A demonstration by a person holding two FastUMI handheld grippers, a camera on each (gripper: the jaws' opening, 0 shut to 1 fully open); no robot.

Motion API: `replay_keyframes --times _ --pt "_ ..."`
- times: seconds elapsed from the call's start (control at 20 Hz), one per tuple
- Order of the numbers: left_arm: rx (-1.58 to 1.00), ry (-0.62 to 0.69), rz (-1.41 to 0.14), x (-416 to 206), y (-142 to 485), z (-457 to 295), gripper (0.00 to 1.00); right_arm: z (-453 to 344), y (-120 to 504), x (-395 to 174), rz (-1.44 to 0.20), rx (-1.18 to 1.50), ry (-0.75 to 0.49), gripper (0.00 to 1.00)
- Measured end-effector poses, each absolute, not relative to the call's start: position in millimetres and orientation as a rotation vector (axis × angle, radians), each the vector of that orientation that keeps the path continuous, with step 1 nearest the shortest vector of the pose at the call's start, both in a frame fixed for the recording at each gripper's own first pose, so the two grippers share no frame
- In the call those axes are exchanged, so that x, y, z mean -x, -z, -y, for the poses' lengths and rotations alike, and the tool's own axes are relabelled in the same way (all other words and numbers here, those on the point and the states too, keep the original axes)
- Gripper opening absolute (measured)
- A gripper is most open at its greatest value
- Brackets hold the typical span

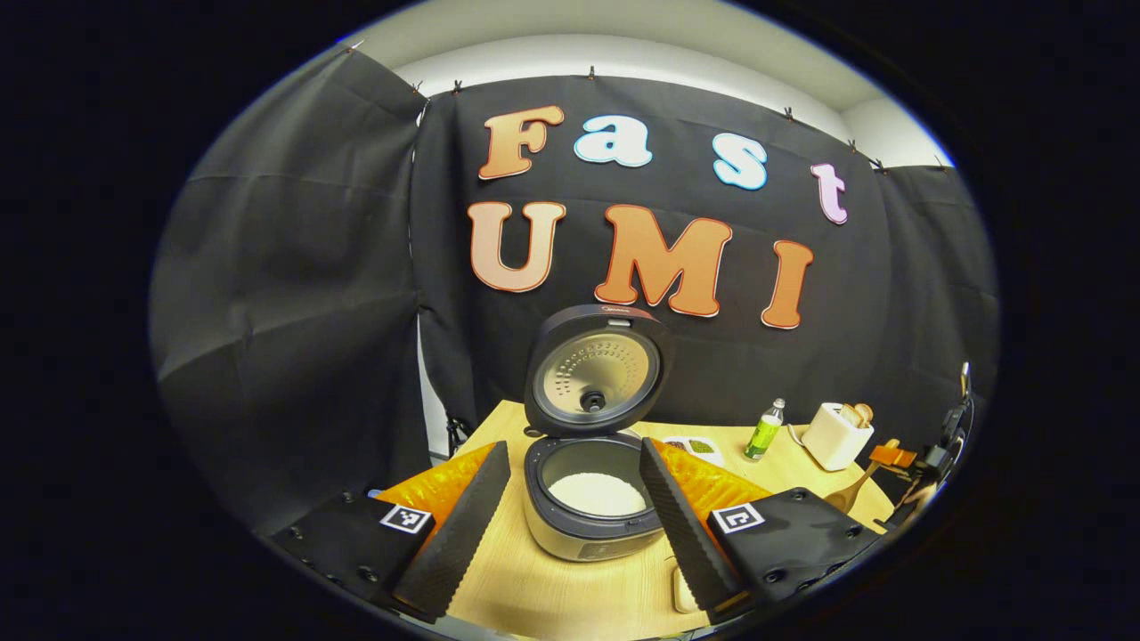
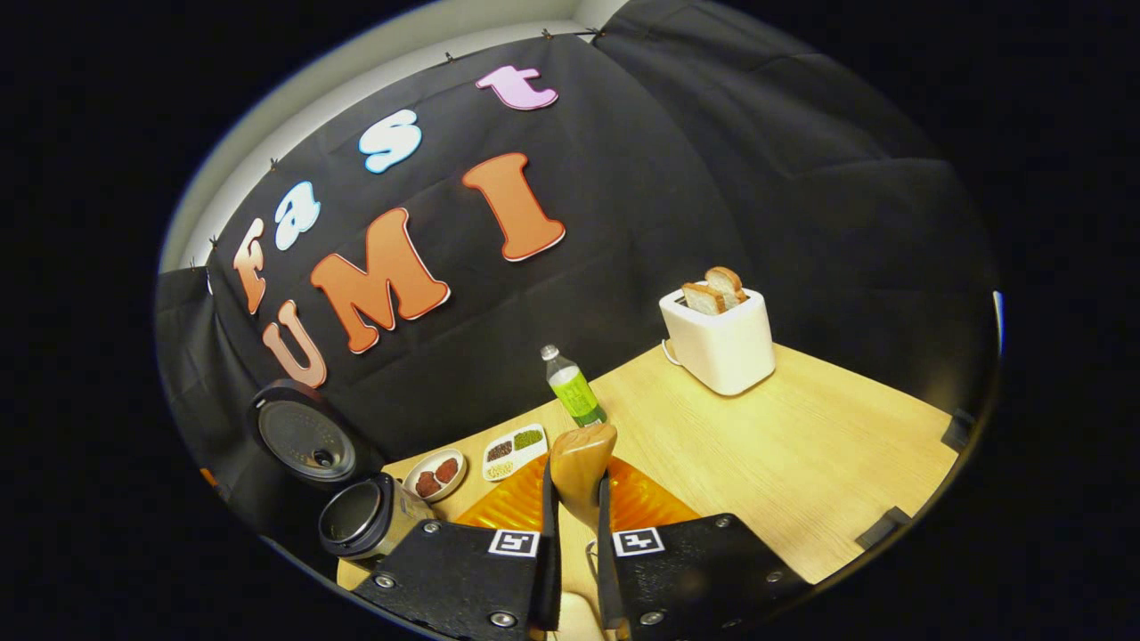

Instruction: Close the left gripper, press the button to open the rice cooker; take a wooden spoon from the chopstick holder with the right hand, scoop a spoonful of rice and pour it into the rice cooker, then put the wooden spoon back into the chopstick holder.

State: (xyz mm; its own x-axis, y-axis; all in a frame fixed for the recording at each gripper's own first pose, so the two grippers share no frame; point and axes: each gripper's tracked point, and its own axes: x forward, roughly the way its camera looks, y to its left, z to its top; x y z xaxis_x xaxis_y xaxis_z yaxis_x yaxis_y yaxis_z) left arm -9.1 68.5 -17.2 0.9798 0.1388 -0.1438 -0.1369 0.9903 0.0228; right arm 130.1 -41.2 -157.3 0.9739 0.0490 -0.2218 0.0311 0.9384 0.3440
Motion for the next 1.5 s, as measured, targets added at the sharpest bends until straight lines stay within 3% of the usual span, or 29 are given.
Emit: replay_keyframes --times 0.25,0.45,0.65,0.75,0.9,1.0,1.1,1.5 --pt "-0.03 -0.181 -0.15 17 14 -63 0.98 46 203 -138 -0.304 -0.46 -0.008 0.16" --pt "-0.04 -0.184 -0.142 20 10 -55 0.97 54 204 -132 -0.308 -0.493 -0.015 0.16" --pt "-0.042 -0.179 -0.138 20 9 -46 0.97 73 208 -127 -0.335 -0.489 0.024 0.24" --pt "-0.046 -0.178 -0.136 18 9 -46 0.97 86 215 -122 -0.366 -0.451 0.058 0.35" --pt "-0.042 -0.179 -0.133 15 9 -42 0.97 103 216 -110 -0.41 -0.36 0.106 0.72" --pt "-0.038 -0.177 -0.127 11 9 -40 0.97 115 208 -103 -0.421 -0.272 0.143 0.9" --pt "-0.03 -0.178 -0.119 6 7 -38 0.97 117 186 -98 -0.413 -0.198 0.149 0.95" --pt "-0.059 -0.181 -0.06 -44 -36 -29 0.97 99 82 -67 -0.296 -0.016 0.083 0.95"
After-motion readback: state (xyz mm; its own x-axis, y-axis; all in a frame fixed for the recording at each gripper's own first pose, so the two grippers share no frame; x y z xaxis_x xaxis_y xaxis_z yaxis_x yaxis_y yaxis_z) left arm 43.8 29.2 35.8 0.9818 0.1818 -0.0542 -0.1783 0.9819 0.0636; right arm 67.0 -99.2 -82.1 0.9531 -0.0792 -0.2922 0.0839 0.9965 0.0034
